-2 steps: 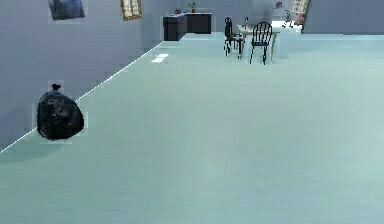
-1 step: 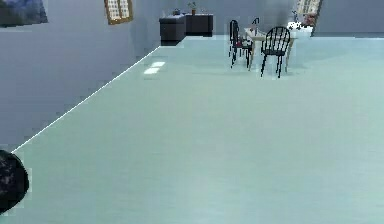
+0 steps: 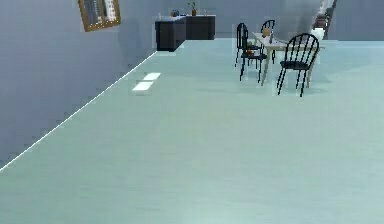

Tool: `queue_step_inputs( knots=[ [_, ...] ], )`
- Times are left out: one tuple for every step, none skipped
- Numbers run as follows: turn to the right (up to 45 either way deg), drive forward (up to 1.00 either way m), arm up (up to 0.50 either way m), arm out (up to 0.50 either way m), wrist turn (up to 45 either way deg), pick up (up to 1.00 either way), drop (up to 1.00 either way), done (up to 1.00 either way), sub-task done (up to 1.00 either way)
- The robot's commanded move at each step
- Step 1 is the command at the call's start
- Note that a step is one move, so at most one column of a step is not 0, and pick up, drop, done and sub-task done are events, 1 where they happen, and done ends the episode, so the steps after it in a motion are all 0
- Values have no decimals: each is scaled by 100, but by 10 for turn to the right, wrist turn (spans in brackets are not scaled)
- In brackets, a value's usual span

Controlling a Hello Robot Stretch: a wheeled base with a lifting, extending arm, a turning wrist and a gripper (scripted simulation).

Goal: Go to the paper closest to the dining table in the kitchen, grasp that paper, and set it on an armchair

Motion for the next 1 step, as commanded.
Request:
queue_step_inputs(
  knots=[
    [0,100,0,0,0,0,0,0,0]
  ],
)
